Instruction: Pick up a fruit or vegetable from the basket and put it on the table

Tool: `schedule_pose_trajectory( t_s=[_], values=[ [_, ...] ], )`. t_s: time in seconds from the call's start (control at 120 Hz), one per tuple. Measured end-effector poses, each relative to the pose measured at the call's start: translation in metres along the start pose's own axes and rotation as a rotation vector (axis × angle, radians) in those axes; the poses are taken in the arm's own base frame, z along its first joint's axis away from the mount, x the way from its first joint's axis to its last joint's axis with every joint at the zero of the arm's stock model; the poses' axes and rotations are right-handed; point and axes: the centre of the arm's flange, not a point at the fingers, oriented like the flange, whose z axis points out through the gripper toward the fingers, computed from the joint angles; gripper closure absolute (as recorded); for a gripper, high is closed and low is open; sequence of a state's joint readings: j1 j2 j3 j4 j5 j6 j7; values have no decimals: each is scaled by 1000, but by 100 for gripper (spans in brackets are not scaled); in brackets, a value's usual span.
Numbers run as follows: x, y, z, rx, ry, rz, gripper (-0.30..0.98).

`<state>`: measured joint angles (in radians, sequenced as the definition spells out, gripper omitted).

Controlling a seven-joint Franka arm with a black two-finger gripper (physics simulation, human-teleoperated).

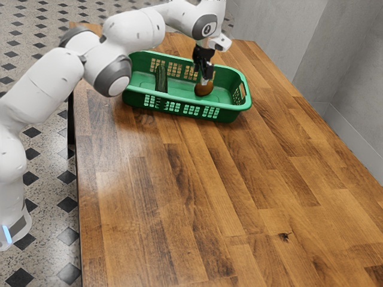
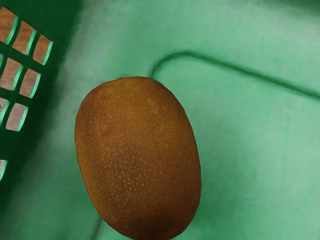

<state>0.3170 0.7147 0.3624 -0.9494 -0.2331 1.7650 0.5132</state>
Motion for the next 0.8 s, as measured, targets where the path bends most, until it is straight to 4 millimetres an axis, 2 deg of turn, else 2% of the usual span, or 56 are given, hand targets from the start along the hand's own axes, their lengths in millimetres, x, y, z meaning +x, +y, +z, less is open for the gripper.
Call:
schedule_pose_trajectory(
  t_s=[0.225, 0.533, 0.8],
  values=[
    [4, -13, 16, 14, 48, -11, 0],
    [15, -4, 32, 14, 76, 9, 0],
    [19, 0, 56, 6, 65, 18, 0]
  ],
)
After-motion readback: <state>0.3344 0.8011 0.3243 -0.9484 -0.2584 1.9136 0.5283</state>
